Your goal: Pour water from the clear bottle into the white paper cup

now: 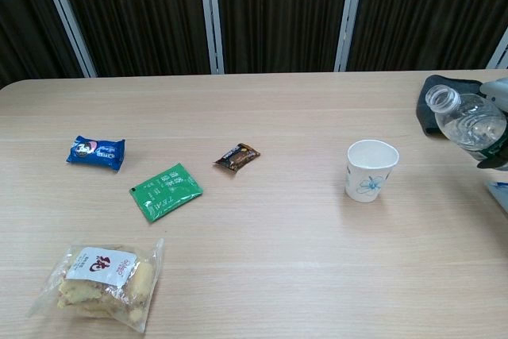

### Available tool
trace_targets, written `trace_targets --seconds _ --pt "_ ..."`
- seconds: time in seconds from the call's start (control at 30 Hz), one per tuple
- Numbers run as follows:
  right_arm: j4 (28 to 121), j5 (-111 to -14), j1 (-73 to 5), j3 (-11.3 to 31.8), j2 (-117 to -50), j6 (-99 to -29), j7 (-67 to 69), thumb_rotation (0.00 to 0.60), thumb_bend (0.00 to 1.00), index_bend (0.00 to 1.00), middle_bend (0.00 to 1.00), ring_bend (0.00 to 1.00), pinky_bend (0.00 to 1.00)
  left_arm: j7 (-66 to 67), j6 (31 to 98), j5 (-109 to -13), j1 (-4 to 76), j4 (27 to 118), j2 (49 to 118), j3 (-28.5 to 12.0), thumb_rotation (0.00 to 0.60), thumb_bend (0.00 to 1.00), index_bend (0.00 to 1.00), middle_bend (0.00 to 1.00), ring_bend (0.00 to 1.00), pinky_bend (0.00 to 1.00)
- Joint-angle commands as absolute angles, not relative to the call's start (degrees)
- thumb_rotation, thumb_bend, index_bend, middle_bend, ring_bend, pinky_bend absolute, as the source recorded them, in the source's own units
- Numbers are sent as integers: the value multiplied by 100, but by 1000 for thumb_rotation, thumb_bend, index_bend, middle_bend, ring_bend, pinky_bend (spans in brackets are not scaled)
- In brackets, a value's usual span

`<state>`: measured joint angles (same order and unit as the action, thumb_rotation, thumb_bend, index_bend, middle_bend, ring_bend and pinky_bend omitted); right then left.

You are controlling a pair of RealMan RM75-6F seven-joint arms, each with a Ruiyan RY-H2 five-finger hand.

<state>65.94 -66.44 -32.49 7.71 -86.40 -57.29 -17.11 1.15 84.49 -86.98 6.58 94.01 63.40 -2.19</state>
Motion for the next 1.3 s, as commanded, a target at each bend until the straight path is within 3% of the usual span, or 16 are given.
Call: trace_targets --seconds 0.03,0.5,1.3 --pt "6484 -6400 -3343 869 -8819 -5792 -2298 600 605 583 646 522 433 117 8439 -8694 662 9401 6343 -219 600 0 0 0 0 0" --pt "6233 -5964 -3582 986 -9239 -6006 -3843 600 642 583 650 525 477 100 8341 -8565 703 9336 6357 -263 600 0 0 0 0 0" --pt "5874 -5983 -3697 1049 -9536 -6351 -4652 600 644 587 657 535 495 153 8245 -8446 742 9344 6359 -287 600 0 0 0 0 0"
